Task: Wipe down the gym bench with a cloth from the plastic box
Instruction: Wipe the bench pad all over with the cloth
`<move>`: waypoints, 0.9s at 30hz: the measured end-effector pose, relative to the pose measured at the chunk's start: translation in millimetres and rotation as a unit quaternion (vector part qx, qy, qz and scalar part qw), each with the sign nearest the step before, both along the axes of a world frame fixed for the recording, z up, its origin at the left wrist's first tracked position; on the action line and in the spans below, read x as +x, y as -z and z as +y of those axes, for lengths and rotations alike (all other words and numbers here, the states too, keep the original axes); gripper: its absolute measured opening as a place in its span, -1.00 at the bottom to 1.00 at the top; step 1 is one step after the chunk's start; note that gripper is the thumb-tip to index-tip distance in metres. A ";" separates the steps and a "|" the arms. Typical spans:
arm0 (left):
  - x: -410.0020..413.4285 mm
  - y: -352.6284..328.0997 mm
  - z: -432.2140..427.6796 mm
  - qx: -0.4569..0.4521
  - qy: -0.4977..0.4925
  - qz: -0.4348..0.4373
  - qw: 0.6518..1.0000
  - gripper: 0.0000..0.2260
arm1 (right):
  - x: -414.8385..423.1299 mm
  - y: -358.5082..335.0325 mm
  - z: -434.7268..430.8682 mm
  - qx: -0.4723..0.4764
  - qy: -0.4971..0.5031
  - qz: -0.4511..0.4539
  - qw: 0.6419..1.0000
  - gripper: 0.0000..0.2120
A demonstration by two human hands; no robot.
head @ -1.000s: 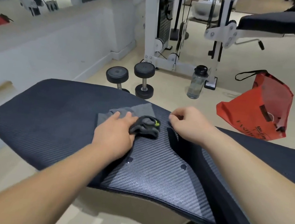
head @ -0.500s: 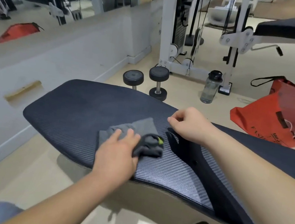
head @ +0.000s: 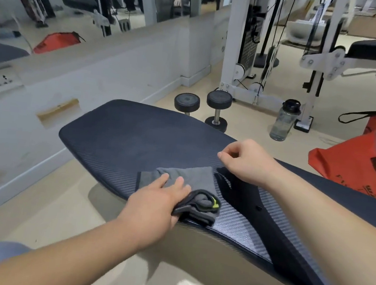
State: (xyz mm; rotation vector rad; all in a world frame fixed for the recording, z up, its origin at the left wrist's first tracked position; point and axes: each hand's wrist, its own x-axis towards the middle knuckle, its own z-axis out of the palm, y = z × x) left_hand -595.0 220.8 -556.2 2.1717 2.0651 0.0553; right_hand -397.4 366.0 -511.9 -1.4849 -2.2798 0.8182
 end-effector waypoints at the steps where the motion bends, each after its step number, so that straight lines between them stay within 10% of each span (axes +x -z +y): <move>1: -10.1 -6.5 -0.6 -0.018 0.038 -0.003 0.999 -0.42 | -1.9 0.2 0.8 0.005 -0.001 -0.001 1.000 -0.67; 9: -21.1 -16.5 33.8 -0.024 -0.134 0.001 0.991 -0.53 | -12.8 1.7 -7.9 -0.005 -0.027 -0.016 1.000 -0.79; 16: -18.1 -18.1 35.3 -0.042 0.070 -0.009 0.997 -0.51 | -33.0 8.8 -28.6 0.043 -0.123 -0.058 0.990 -0.72; 23: -41.7 -27.5 54.4 -0.142 -0.010 -0.347 0.927 -0.52 | -54.2 23.5 -38.4 -0.001 -0.212 -0.056 0.976 -0.59; 27: -62.1 -28.0 58.0 -0.057 -0.070 -0.375 0.923 -0.50 | -58.8 25.9 -34.0 -0.059 -0.178 -0.127 0.974 -0.05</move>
